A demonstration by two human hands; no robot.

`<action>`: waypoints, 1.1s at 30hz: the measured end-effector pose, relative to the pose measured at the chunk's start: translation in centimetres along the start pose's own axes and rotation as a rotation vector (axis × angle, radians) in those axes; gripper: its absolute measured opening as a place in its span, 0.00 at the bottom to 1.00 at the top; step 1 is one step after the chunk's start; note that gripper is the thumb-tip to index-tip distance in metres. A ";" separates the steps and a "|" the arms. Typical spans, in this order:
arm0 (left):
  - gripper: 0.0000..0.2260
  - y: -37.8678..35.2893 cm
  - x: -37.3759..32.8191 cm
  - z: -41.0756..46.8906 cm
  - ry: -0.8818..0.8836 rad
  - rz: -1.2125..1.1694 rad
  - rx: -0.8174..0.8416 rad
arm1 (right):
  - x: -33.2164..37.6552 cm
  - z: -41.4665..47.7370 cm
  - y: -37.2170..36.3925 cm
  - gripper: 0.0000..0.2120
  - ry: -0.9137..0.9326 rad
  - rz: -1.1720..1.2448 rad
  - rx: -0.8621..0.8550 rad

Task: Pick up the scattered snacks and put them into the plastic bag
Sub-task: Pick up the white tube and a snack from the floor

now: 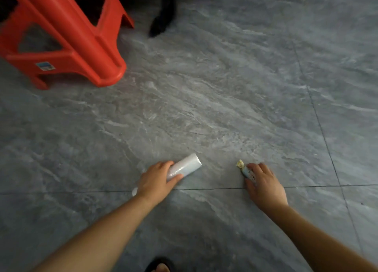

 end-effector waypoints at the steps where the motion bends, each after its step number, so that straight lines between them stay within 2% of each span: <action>1: 0.34 -0.2 -0.6 0.6 0.039 -0.019 -0.019 | -0.4 -0.2 0.1 0.18 -0.014 0.008 -0.007; 3: 0.30 -0.9 -2.1 1.6 0.024 0.010 -0.020 | -0.8 -0.4 0.2 0.20 -0.041 0.016 -0.025; 6: 0.30 -2.3 -4.2 1.9 -0.164 0.127 0.001 | -0.5 -0.2 -0.1 0.19 -0.035 0.007 -0.026; 9: 0.28 -2.6 -4.2 1.4 -0.178 0.175 0.010 | 0.3 0.4 -0.6 0.17 0.019 -0.004 0.024; 12: 0.30 -1.0 -4.7 1.5 -0.113 0.059 0.055 | 1.1 1.2 0.8 0.17 0.036 0.063 0.049; 14: 0.29 1.7 -6.0 1.2 -0.098 0.009 0.004 | 2.1 1.5 4.0 0.18 0.051 0.114 0.034; 18: 0.28 10.5 -11.4 -0.8 -0.029 -0.064 -0.022 | 5.4 0.0 15.5 0.16 0.023 0.183 -0.082; 22: 0.29 23.6 -19.1 -5.9 0.004 -0.099 -0.028 | 10.8 -6.2 30.0 0.15 -0.032 0.252 -0.124; 29: 0.29 48.2 -33.6 -23.5 -0.057 -0.165 -0.069 | 22.1 -23.3 55.8 0.13 -0.077 0.321 -0.169; 33: 0.29 58.3 -38.3 -32.8 -0.104 -0.164 -0.124 | 26.6 -31.2 66.8 0.12 -0.127 0.354 -0.245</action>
Point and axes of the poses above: each hand's wrist, its own z-axis towards the middle knuckle, its own y-axis out of the back of the hand, x = y × z, the point moved 6 cm from there along z, towards the middle knuckle, and after that the axes turned 6 degrees about -z, right-handed, at the moved point
